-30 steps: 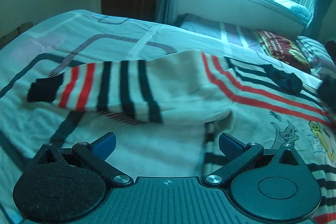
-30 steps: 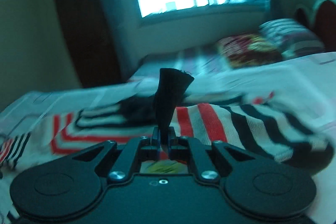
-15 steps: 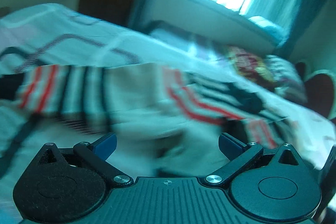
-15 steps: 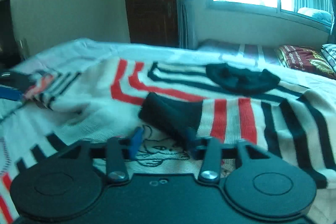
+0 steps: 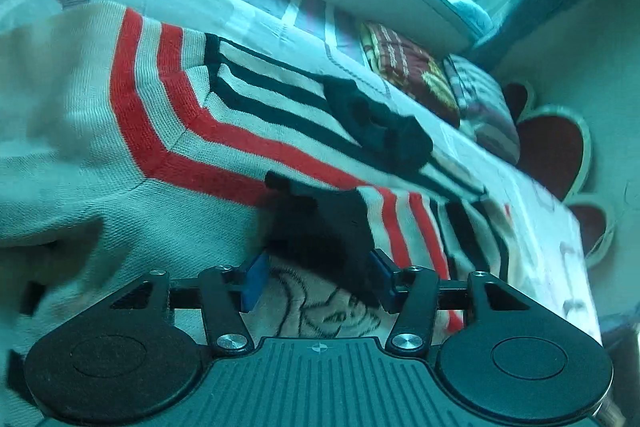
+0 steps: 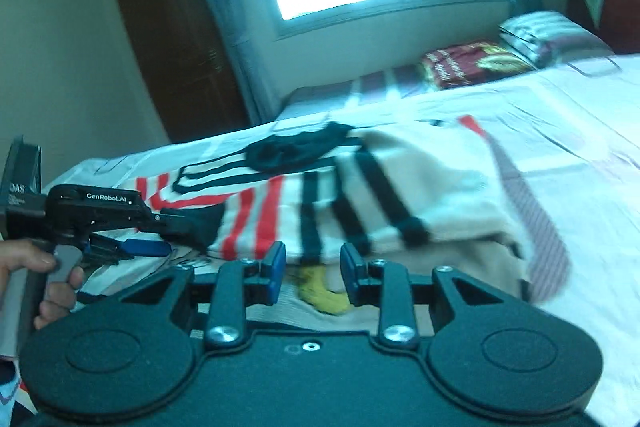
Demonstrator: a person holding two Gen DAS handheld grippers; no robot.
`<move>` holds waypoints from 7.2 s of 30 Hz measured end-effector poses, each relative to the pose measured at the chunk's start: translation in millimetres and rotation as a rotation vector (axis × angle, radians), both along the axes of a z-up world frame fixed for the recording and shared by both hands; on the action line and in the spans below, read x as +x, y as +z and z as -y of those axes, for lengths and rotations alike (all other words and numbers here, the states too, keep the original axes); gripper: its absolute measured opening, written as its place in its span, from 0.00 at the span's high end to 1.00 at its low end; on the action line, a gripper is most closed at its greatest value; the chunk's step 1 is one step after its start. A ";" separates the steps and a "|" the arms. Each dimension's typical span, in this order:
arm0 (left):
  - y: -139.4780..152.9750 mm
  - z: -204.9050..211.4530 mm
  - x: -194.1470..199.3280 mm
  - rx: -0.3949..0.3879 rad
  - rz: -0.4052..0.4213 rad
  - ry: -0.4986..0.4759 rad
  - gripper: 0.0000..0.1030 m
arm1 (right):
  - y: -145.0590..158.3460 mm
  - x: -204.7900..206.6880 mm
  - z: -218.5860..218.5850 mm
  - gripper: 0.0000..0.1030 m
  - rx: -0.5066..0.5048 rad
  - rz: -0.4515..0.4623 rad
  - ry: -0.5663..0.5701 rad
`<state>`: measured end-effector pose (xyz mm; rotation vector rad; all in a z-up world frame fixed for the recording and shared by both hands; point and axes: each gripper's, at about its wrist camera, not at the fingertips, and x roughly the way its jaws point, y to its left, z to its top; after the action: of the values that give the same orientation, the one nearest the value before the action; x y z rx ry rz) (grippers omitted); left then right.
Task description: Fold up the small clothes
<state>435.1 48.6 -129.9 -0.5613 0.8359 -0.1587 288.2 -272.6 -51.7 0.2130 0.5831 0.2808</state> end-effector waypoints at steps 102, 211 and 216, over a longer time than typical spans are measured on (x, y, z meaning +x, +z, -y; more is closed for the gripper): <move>19.9 139.5 28.5 0.494 0.283 -0.222 0.32 | -15.8 137.2 27.0 0.82 -0.289 0.055 0.186; 2.4 -34.3 -9.4 0.590 0.171 0.001 0.64 | -26.0 93.6 7.2 0.96 0.156 -0.184 -0.145; -2.0 -39.1 -15.4 0.588 0.149 0.002 0.64 | 5.4 72.9 14.5 0.97 0.083 -0.035 -0.123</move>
<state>419.7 87.6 -131.9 0.0034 0.6929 0.0504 361.0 -287.1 -46.2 0.3332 0.5912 0.1830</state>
